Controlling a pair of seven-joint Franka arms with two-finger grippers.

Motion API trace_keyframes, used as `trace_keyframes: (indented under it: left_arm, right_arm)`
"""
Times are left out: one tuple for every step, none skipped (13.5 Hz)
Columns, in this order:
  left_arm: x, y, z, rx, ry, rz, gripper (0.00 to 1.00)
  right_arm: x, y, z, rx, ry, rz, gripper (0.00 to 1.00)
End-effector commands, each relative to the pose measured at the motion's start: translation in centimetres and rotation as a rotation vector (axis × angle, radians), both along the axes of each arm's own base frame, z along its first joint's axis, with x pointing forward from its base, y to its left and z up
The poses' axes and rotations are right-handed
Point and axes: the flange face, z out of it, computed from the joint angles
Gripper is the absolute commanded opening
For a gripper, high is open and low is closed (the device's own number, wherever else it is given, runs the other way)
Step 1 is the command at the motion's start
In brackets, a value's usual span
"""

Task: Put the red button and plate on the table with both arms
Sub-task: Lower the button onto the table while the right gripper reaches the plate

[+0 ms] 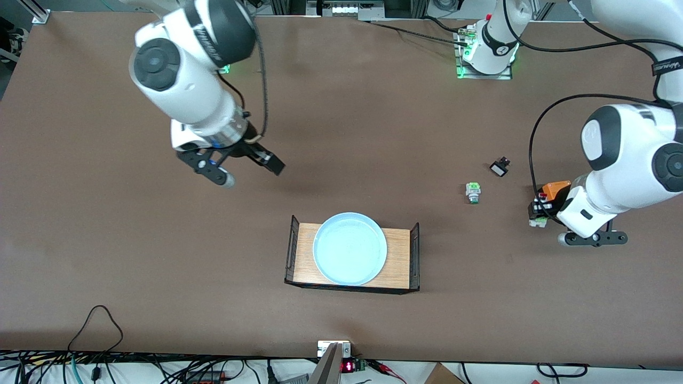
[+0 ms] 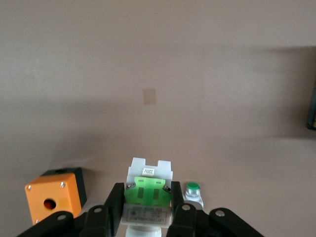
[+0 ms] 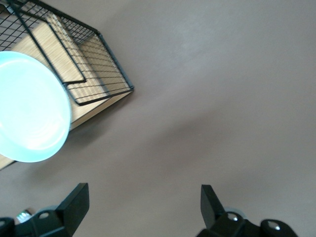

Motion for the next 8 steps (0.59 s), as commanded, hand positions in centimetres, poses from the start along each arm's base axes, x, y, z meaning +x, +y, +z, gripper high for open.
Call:
trace_keyframes:
  left_arm:
    - [-1.0, 0.9, -3.0, -0.017, -0.053, 0.005, 0.00]
    - [-1.1, 1.4, -4.4, -0.015, -0.065, 0.021, 0.00]
    - [-1.2, 1.5, -5.8, -0.022, -0.077, 0.037, 0.00]
    - [-1.3, 1.7, -7.3, -0.032, -0.087, 0.058, 0.00]
    - [-1.4, 1.8, -8.6, -0.031, -0.090, 0.068, 0.00]
    - [-1.5, 1.9, -9.9, -0.026, -0.081, 0.073, 0.00]
    - [-1.6, 1.9, -11.2, -0.022, -0.070, 0.077, 0.00]
    - [-1.7, 1.9, -12.9, -0.015, -0.051, 0.078, 0.00]
  right_arm:
    - [1.1, 2.8, -0.5, 0.037, -0.017, -0.132, 1.00]
    - [1.2, 3.6, -1.1, 0.064, -0.020, -0.172, 1.00]
    - [1.4, 4.5, -1.4, 0.097, -0.032, -0.202, 1.00]
    - [1.9, 5.1, -2.4, 0.122, -0.048, -0.232, 1.00]
    - [2.3, 5.4, -2.9, 0.141, -0.072, -0.251, 1.00]
    - [2.7, 5.6, -3.6, 0.148, -0.088, -0.264, 1.00]
    - [2.9, 6.0, -4.1, 0.160, -0.105, -0.275, 1.00]
    - [3.1, 6.4, -4.5, 0.171, -0.121, -0.278, 1.00]
